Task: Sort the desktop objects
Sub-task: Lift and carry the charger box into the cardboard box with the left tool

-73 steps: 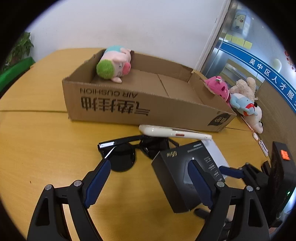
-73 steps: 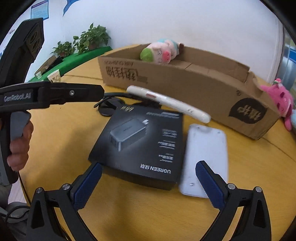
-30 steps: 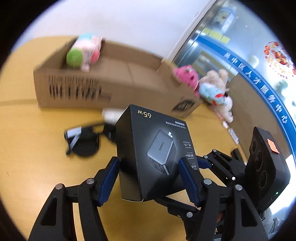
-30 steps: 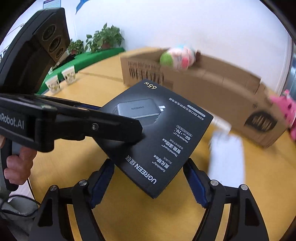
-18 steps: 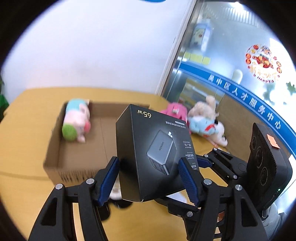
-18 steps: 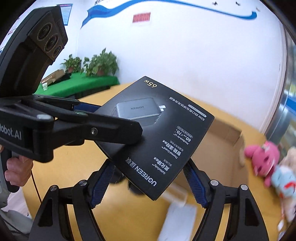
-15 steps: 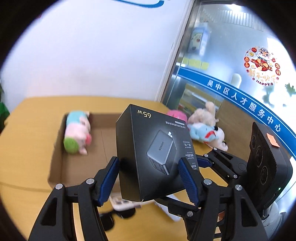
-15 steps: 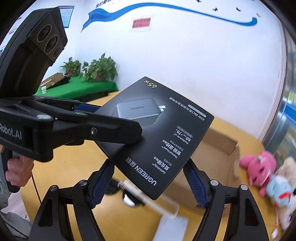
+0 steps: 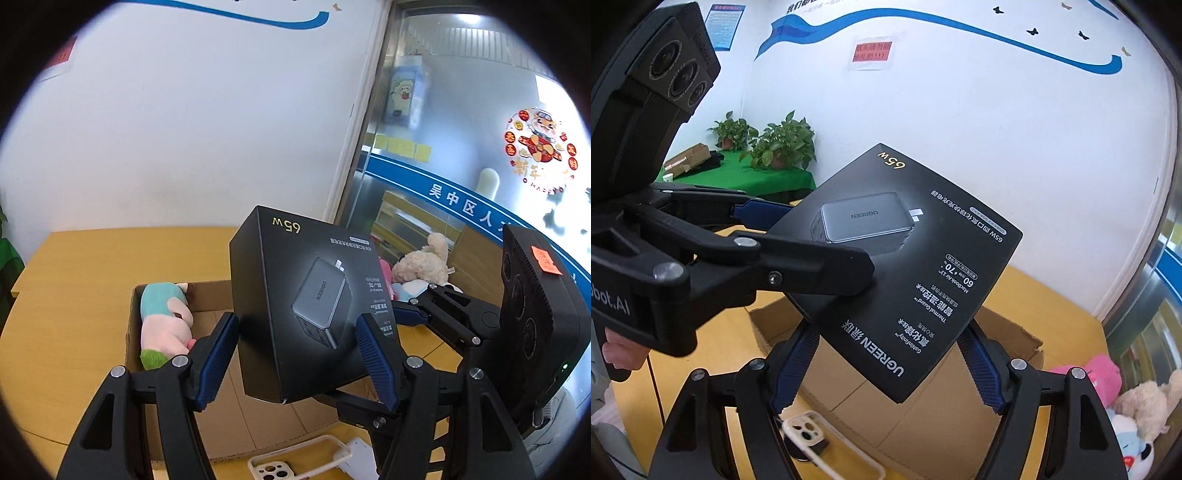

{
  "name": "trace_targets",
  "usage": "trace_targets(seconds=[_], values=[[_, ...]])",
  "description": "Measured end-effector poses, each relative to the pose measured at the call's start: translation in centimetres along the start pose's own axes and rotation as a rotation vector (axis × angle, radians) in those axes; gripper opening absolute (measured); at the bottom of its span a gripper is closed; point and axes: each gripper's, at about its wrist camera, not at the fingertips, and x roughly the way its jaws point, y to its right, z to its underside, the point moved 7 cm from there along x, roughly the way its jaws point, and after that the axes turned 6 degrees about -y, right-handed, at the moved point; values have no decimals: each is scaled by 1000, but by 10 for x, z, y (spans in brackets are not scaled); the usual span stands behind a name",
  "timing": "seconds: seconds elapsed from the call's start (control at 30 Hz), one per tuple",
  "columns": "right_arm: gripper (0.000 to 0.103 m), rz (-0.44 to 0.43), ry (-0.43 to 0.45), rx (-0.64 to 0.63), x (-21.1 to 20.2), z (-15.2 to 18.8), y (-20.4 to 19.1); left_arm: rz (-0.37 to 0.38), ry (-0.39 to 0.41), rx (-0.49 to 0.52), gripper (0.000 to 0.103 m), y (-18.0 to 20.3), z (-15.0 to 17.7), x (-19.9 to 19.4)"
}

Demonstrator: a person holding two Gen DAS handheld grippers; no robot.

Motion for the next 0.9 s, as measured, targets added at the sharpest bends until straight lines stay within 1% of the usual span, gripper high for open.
trace_targets(seconds=[0.1,0.2,0.3,0.43,0.73,0.9], values=[[75,5,-27,-18,16,-13,10,-10,1,-6,65,-5,-12,8],[75,3,-32,-24,28,-23,21,-21,-4,-1,65,-11,-23,20],[75,-9,-47,-8,46,-29,34,-23,-33,-7,65,-22,-32,41],[75,4,-70,0,77,-28,54,-23,-75,-27,65,-38,-38,73],[75,-50,-188,44,164,-5,95,-16,-196,-104,65,-76,-29,161],[75,-79,-271,57,221,16,114,-35,-303,-142,65,-98,-13,210]])
